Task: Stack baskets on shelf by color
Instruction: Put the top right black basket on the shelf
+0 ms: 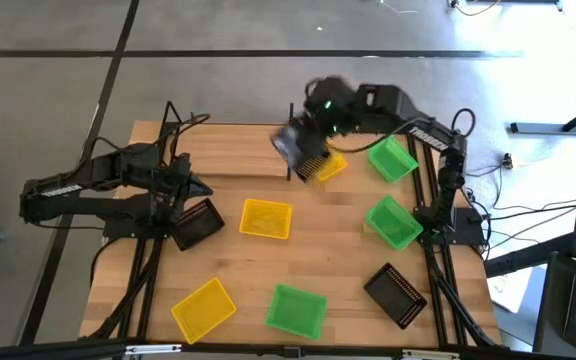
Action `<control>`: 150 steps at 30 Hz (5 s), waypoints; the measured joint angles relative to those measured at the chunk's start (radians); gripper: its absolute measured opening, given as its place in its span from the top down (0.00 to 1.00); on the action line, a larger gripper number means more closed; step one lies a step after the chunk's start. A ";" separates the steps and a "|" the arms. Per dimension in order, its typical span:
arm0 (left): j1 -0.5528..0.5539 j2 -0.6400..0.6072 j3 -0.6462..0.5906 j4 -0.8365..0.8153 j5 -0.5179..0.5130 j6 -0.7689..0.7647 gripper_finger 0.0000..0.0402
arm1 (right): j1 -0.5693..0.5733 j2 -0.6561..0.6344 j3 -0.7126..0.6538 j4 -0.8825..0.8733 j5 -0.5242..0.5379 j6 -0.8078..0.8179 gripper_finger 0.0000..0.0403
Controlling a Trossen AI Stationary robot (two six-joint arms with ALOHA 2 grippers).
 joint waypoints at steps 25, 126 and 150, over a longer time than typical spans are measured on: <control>0.000 0.000 0.000 0.011 -0.005 0.114 1.00 | -0.170 0.288 -0.025 0.389 -0.150 0.362 1.00; 0.060 0.553 -0.001 0.396 -0.610 1.003 0.80 | -0.159 0.450 -0.026 0.312 -0.046 0.177 1.00; 0.276 0.607 -0.001 0.661 -0.621 0.733 0.80 | -0.158 0.450 -0.025 0.311 -0.046 0.157 1.00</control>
